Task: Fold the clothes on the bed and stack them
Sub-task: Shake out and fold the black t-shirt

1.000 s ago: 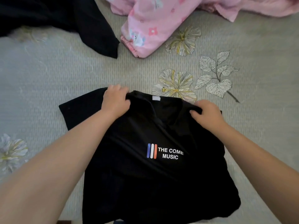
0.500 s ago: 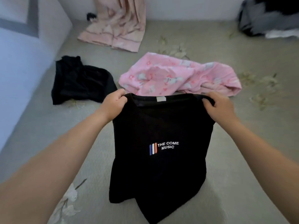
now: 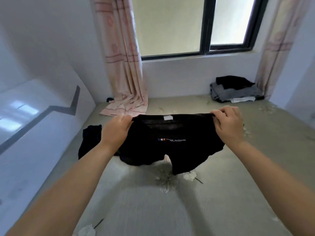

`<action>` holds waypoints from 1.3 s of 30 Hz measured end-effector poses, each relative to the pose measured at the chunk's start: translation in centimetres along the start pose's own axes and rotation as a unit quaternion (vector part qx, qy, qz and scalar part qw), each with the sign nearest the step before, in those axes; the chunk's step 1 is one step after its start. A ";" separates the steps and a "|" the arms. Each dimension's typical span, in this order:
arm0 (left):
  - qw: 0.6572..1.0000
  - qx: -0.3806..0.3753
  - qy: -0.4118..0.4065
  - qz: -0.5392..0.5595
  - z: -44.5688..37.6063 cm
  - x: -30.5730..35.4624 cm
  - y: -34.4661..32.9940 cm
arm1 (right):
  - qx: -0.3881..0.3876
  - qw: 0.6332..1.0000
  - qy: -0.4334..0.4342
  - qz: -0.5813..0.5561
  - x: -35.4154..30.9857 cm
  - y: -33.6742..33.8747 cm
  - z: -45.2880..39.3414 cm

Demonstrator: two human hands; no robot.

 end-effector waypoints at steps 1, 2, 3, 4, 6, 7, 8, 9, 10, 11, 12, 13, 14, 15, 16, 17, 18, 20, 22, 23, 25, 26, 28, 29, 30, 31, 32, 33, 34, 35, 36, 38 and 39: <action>1.000 -0.001 0.002 -0.011 1.4 0.7 0.9 | 0.001 1.000 -0.001 0.001 -0.5 1.7 1.2; 1.000 -0.002 0.004 -0.023 2.9 1.4 1.8 | 0.001 1.000 0.000 0.002 -0.9 3.4 2.5; 1.000 0.000 0.001 -0.030 4.5 2.1 2.7 | 0.005 1.000 0.007 0.009 -1.3 5.1 3.8; 0.999 0.006 -0.011 -0.034 6.2 3.0 3.7 | 0.012 1.000 0.020 0.018 -1.7 6.6 5.1; 0.998 0.025 -0.044 -0.049 9.7 4.6 5.5 | 0.030 0.998 0.045 0.030 -2.5 9.4 7.6; 0.995 0.041 -0.057 -0.066 11.2 5.4 6.5 | 0.040 0.997 0.055 0.037 -3.0 10.7 8.5; 0.993 0.058 -0.071 -0.078 12.4 6.0 7.4 | 0.043 0.996 0.059 0.046 -3.5 11.9 9.2; 0.991 0.066 -0.079 -0.083 13.2 6.6 8.2 | 0.043 0.996 0.061 0.058 -3.9 12.9 9.8; 0.990 0.074 -0.083 -0.085 13.7 6.9 8.9 | 0.046 0.994 0.068 0.073 -4.2 13.8 10.2; 0.989 0.082 -0.082 -0.091 14.0 7.2 9.7 | 0.055 0.991 0.077 0.091 -4.4 14.6 10.4; 0.986 0.094 -0.083 -0.105 14.2 7.4 10.4 | 0.066 0.989 0.083 0.108 -4.5 15.3 10.5; 0.983 0.104 -0.087 -0.127 14.3 7.6 11.0 | 0.074 0.987 0.084 0.119 -4.4 15.8 10.4; 0.978 0.110 -0.095 -0.148 14.2 7.8 11.4 | 0.080 0.985 0.087 0.128 -4.2 16.1 10.3; 0.975 0.112 -0.102 -0.161 14.1 7.8 11.6 | 0.084 0.983 0.091 0.137 -4.0 16.3 10.2; 0.974 0.112 -0.110 -0.166 14.0 7.8 11.6 | 0.084 0.981 0.095 0.148 -3.8 16.1 10.2; 0.973 0.113 -0.118 -0.165 13.9 7.6 11.3 | 0.080 0.979 0.096 0.158 -3.5 15.7 10.2; 0.972 0.116 -0.126 -0.162 13.7 7.3 10.7 | 0.073 0.978 0.098 0.167 -3.2 15.1 10.2; 0.972 0.117 -0.140 -0.147 13.1 6.6 8.7 | 0.054 0.979 0.098 0.171 -2.2 13.2 10.2; 0.975 0.106 -0.145 -0.129 12.6 5.8 5.9 | 0.028 0.981 0.094 0.165 -1.1 10.6 10.4; 0.976 0.101 -0.143 -0.129 12.4 5.5 4.5 | 0.016 0.982 0.092 0.164 -0.5 9.1 10.7; 0.979 0.073 -0.134 -0.133 11.3 4.6 0.4 | -0.018 0.984 0.088 0.155 1.3 4.6 11.1; 0.981 0.050 -0.129 -0.134 10.7 4.1 -1.9 | -0.043 0.984 0.084 0.151 2.4 2.1 11.4; 0.984 0.008 -0.115 -0.138 9.2 2.9 -6.7 | -0.091 0.983 0.072 0.139 4.6 -3.1 11.8; 0.984 -0.010 -0.105 -0.141 8.3 2.4 -9.2 | -0.114 0.982 0.066 0.132 5.8 -5.7 11.9; 0.985 -0.024 -0.093 -0.141 7.3 1.7 -11.6 | -0.136 0.981 0.060 0.125 6.9 -8.2 11.9; 0.987 -0.039 -0.077 -0.139 6.3 1.1 -13.9 | -0.160 0.979 0.054 0.116 8.0 -10.7 11.8; 0.988 -0.047 -0.062 -0.136 5.4 0.4 -16.1 | -0.182 0.976 0.046 0.109 9.0 -13.0 11.8; 0.988 -0.058 -0.045 -0.133 4.6 -0.2 -18.3 | -0.205 0.973 0.039 0.102 9.9 -15.4 11.7; 0.989 -0.073 -0.034 -0.126 3.8 -0.8 -20.4 | -0.224 0.970 0.030 0.095 10.7 -17.6 11.7; 0.989 -0.092 -0.025 -0.115 3.3 -1.1 -22.5 | -0.242 0.966 0.021 0.088 11.5 -19.6 11.8; 0.989 -0.110 -0.017 -0.102 3.0 -1.4 -24.6 | -0.259 0.962 0.014 0.082 12.2 -21.6 11.9; 0.986 -0.148 0.000 -0.078 3.0 -1.7 -28.7 | -0.289 0.955 -0.002 0.066 13.3 -25.0 12.5; 0.984 -0.165 0.015 -0.066 3.0 -1.9 -30.5 | -0.302 0.952 -0.007 0.058 13.9 -26.6 12.8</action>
Point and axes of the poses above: each hand's wrist, its own z-axis away from the middle knuckle, its own y-axis out of the back of the hand, x = y × z, the point moved 3 cm from there along -z, towards the middle knuckle, and after that the axes turned 15 degrees about -x, right-handed, at the moved point
